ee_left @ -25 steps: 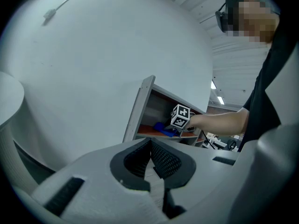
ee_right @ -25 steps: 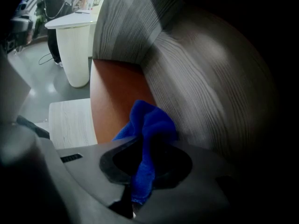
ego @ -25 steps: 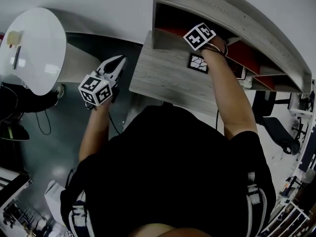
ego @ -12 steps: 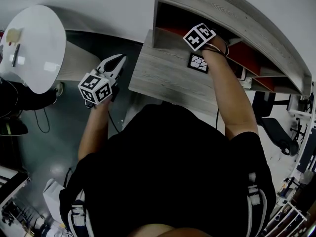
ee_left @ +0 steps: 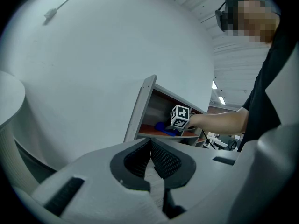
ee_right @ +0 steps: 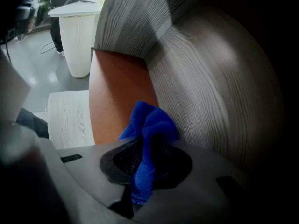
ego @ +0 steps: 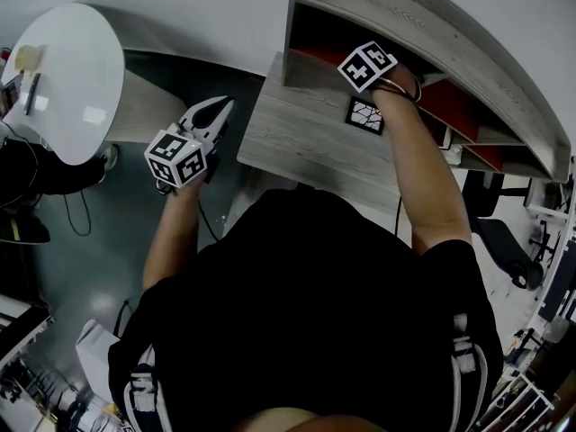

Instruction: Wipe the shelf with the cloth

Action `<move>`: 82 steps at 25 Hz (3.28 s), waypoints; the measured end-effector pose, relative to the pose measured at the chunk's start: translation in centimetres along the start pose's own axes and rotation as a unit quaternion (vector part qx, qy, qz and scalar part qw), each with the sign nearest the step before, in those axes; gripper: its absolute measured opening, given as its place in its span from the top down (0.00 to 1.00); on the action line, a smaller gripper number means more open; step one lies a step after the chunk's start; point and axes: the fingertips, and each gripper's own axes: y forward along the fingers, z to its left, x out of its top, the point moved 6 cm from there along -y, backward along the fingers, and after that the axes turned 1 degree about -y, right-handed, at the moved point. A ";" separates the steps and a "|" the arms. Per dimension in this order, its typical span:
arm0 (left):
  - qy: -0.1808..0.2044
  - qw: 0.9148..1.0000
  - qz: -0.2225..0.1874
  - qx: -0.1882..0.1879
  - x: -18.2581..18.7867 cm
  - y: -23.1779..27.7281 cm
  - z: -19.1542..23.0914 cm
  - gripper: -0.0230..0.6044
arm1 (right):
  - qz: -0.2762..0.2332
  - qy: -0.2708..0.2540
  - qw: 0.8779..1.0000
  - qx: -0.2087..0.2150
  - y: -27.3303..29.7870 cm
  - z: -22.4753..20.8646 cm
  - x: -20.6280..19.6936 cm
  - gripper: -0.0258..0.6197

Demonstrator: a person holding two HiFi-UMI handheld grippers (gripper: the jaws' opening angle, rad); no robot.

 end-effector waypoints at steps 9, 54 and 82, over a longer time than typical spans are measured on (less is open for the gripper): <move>-0.013 0.999 0.002 0.038 -1.2 -2.9 0.4 0.94 | -0.038 -0.020 0.999 0.012 0.0 1.0 4.3 0.90; -0.006 0.996 0.016 0.082 -1.3 -4.9 -2.1 0.94 | -0.273 0.001 0.960 0.064 -5.8 4.0 8.0 0.89; 0.053 0.999 0.008 -0.008 0.9 1.7 -8.9 0.94 | -0.394 0.172 0.901 0.062 -19.0 1.0 -7.3 0.89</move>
